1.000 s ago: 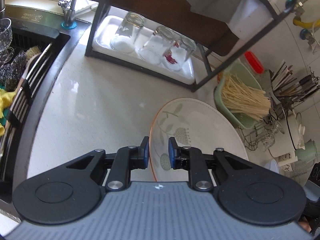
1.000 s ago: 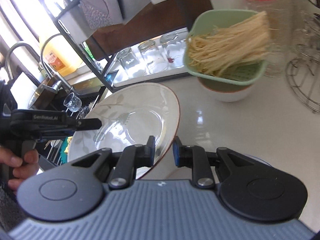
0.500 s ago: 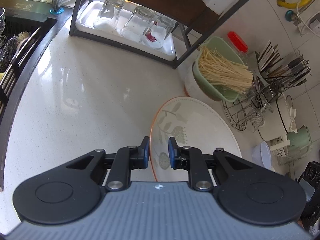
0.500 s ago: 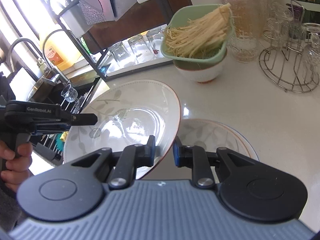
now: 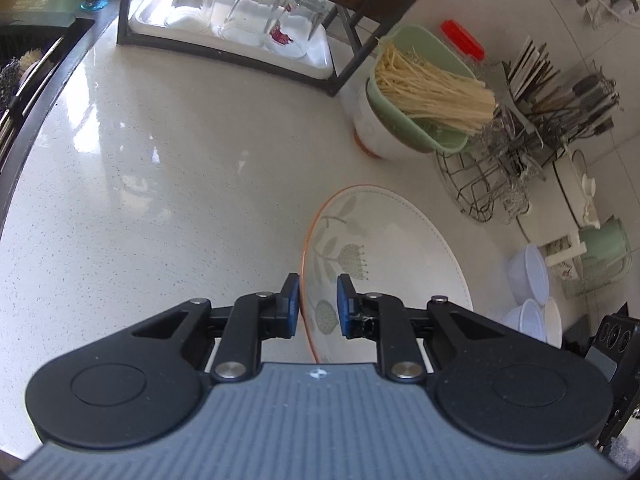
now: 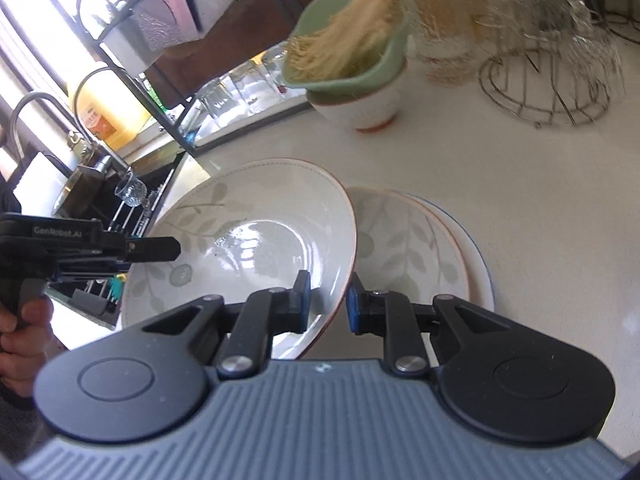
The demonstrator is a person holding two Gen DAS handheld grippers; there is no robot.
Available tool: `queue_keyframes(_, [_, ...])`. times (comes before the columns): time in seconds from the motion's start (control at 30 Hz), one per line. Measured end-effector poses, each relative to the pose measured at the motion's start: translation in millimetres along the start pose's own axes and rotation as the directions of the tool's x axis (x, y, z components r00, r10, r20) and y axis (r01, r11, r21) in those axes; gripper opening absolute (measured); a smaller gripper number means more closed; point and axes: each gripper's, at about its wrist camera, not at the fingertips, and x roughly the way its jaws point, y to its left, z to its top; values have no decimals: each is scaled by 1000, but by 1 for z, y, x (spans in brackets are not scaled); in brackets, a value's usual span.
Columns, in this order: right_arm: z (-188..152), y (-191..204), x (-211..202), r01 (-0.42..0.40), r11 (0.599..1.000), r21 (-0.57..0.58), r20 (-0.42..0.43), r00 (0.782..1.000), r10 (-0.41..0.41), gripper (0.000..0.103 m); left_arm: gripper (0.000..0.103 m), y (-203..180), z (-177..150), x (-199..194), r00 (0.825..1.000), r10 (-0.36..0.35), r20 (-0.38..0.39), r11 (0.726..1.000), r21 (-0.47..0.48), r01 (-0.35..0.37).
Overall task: Organize plates and bowls
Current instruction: 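Lift the leaf-print plate with both tools and carry it toward the plate stack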
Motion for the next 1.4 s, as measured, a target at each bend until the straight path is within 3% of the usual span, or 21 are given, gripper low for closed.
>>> queue_keyframes(0.63, [-16,-18,5,11,1000,16,42,999,-12,25,22,-19,-5,10,998,57,-34,998,18,-56])
queue_keyframes(0.87, [-18,-16,4,56,997,-58,84,995,-51,25,22,-25,-13,19,993,94,-68,996,12,-94])
queue_keyframes(1.3, [-8,-18,-5,125,983,-131,38,992,-121,23,23,-36,-22,22,989,134,-64,990,-37,-136])
queue_keyframes(1.4, [-4,-24,-7,120,989,-86,22,993,-118,19,23,-40,-24,24,986,152,-63,988,-27,-154])
